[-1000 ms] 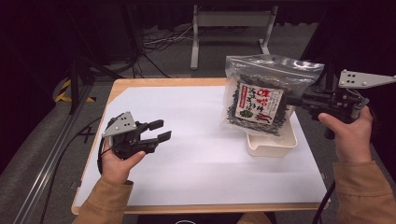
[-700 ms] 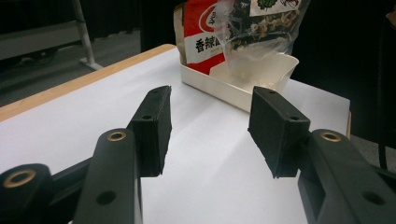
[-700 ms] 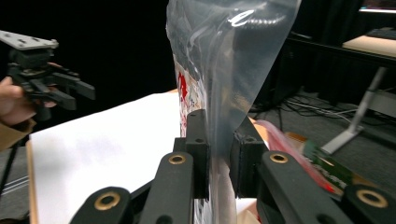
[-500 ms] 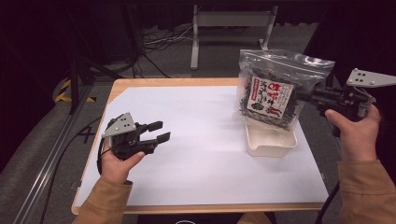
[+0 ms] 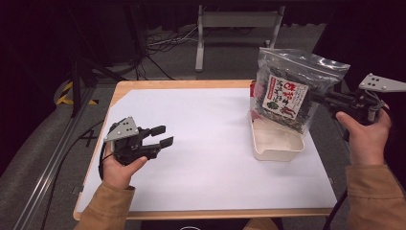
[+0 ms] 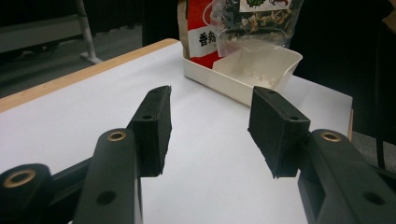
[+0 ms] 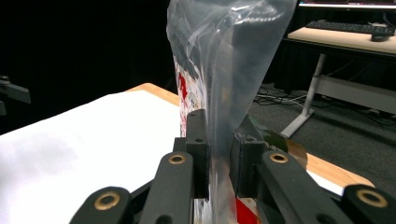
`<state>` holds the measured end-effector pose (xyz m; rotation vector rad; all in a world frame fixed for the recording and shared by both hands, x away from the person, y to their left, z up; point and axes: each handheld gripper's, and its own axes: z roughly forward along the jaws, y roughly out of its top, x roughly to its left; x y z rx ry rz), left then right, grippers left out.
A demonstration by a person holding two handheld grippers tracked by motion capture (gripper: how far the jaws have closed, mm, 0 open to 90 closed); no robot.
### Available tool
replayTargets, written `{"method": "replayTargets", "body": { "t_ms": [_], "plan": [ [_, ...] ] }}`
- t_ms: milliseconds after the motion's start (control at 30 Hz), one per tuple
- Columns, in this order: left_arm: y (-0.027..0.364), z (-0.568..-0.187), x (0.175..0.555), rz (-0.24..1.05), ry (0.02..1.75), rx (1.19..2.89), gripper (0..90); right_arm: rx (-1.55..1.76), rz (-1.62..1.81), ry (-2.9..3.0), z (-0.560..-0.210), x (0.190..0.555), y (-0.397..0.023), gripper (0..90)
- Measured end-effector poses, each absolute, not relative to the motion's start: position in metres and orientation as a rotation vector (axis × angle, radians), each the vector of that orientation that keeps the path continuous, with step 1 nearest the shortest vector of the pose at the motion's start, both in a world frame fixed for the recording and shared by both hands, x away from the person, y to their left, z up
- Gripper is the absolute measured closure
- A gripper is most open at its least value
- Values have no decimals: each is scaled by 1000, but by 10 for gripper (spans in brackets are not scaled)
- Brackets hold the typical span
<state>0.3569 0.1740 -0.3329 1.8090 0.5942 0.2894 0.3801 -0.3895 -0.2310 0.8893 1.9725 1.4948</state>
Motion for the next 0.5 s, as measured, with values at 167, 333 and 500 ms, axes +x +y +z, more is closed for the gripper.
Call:
{"method": "replayTargets", "body": {
  "t_ms": [167,333,500],
  "plan": [
    [175,-334,357,300,598,1813,479,916,1497,1959,-238,380,-392,796],
    [176,-336,358,298,603,1821,447,950,1500,1942,-247,381,-392,795],
    [176,-337,357,294,609,1820,440,967,1482,1948,-254,382,-390,795]
  ]
}}
